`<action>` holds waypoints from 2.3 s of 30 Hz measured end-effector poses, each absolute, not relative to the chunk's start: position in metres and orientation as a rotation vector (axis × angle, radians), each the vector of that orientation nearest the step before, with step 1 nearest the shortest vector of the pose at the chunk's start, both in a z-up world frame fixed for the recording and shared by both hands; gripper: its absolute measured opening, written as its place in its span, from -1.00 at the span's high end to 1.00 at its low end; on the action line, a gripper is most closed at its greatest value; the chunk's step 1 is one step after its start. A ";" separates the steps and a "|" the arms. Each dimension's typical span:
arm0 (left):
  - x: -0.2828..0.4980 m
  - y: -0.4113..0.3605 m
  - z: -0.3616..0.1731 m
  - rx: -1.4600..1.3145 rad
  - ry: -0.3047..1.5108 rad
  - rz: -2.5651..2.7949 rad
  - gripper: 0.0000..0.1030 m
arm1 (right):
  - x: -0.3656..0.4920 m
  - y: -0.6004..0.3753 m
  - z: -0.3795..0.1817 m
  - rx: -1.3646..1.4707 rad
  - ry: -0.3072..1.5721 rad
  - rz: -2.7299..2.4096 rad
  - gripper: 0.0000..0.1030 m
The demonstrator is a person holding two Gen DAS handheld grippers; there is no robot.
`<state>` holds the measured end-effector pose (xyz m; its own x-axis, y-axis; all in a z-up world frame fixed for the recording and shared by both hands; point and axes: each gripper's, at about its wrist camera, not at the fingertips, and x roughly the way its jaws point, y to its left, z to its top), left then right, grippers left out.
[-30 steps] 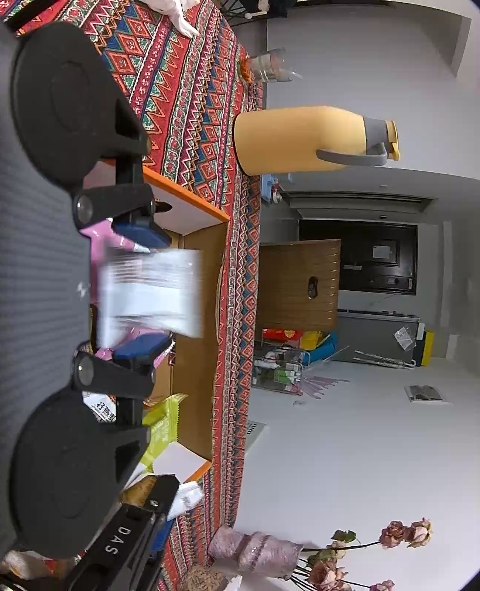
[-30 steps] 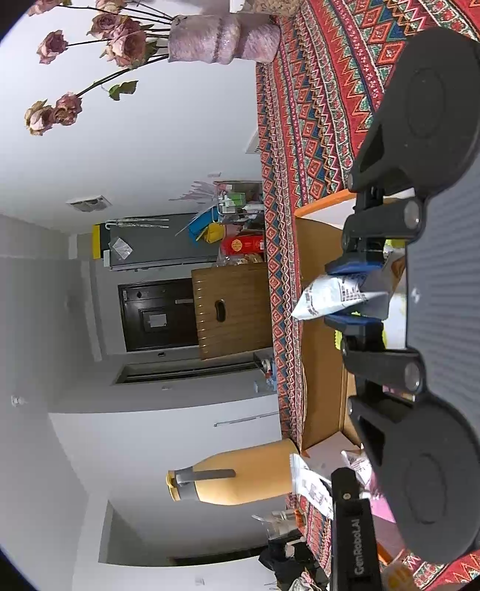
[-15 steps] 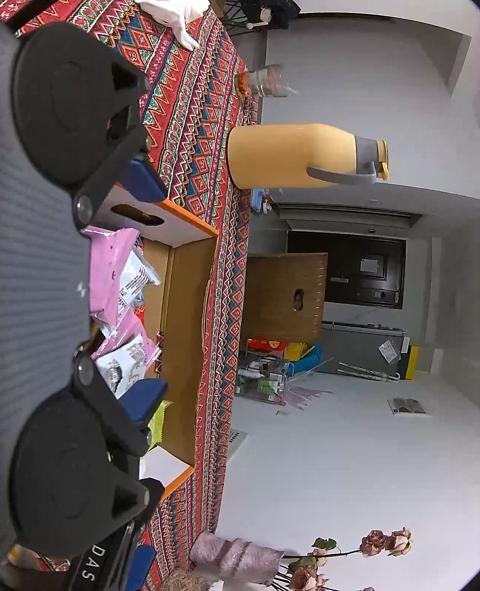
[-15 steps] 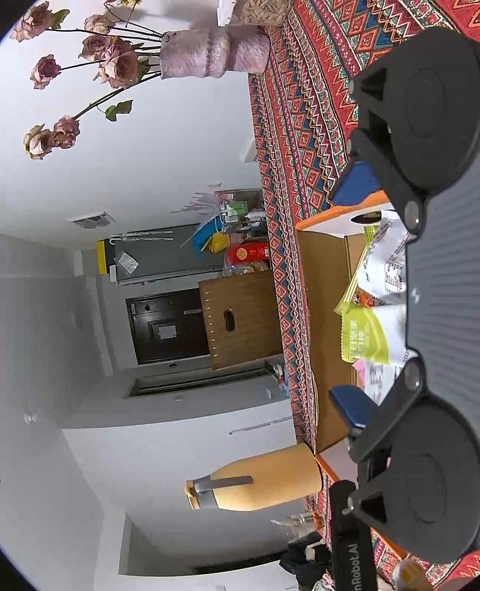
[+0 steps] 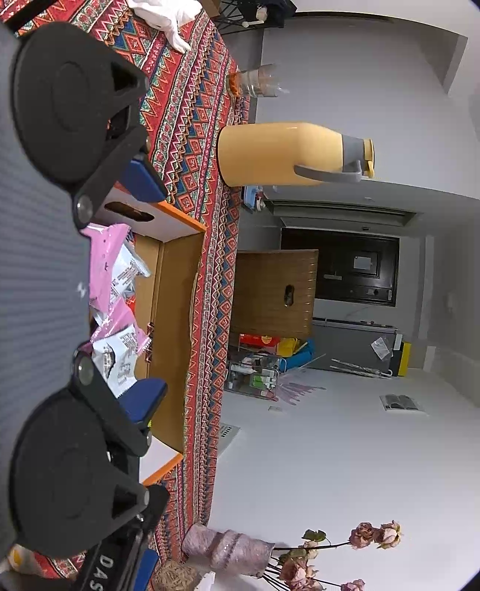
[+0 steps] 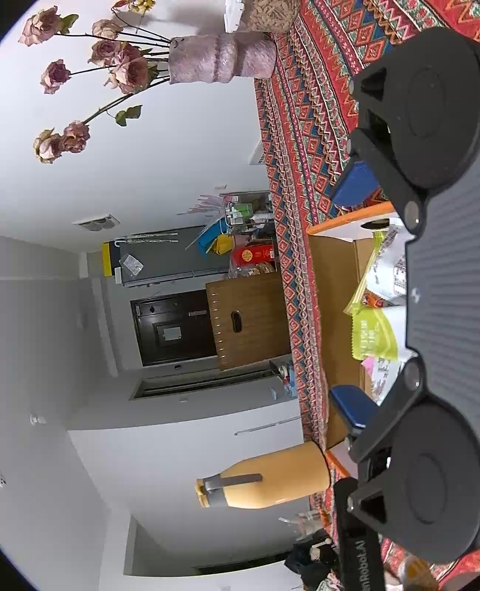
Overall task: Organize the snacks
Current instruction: 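Move both tools back toward the remaining packets on the table, then grasp the cracker packet with the left tool while the right tool grasps a white packet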
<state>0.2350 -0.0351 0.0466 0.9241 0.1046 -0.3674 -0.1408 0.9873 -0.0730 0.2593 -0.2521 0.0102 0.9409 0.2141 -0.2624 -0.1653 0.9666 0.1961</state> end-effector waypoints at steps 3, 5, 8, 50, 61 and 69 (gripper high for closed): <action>0.229 -0.037 0.052 -0.099 0.367 0.120 -1.00 | 0.251 -0.257 0.018 0.173 0.279 0.196 -1.00; 0.224 -0.039 0.054 -0.096 0.363 0.117 -1.00 | 0.246 -0.261 0.020 0.160 0.278 0.192 -1.00; 0.216 -0.040 0.055 -0.094 0.368 0.107 -1.00 | 0.237 -0.267 0.021 0.146 0.288 0.187 -1.00; 0.154 -0.079 0.005 -0.023 0.620 0.097 -1.00 | 0.204 -0.308 -0.066 -0.006 0.683 0.188 0.10; 0.164 -0.122 0.004 0.014 0.668 0.032 -1.00 | 0.170 -0.334 -0.038 0.038 0.511 0.170 0.15; 0.180 -0.159 -0.015 0.026 0.775 -0.028 -1.00 | 0.150 -0.361 -0.030 0.052 0.428 0.124 0.15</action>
<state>0.1800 -0.1592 -0.0146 0.7142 -0.0155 -0.6998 0.0347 0.9993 0.0133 0.1504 -0.3605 -0.0300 0.9022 0.1313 -0.4109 -0.1093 0.9911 0.0766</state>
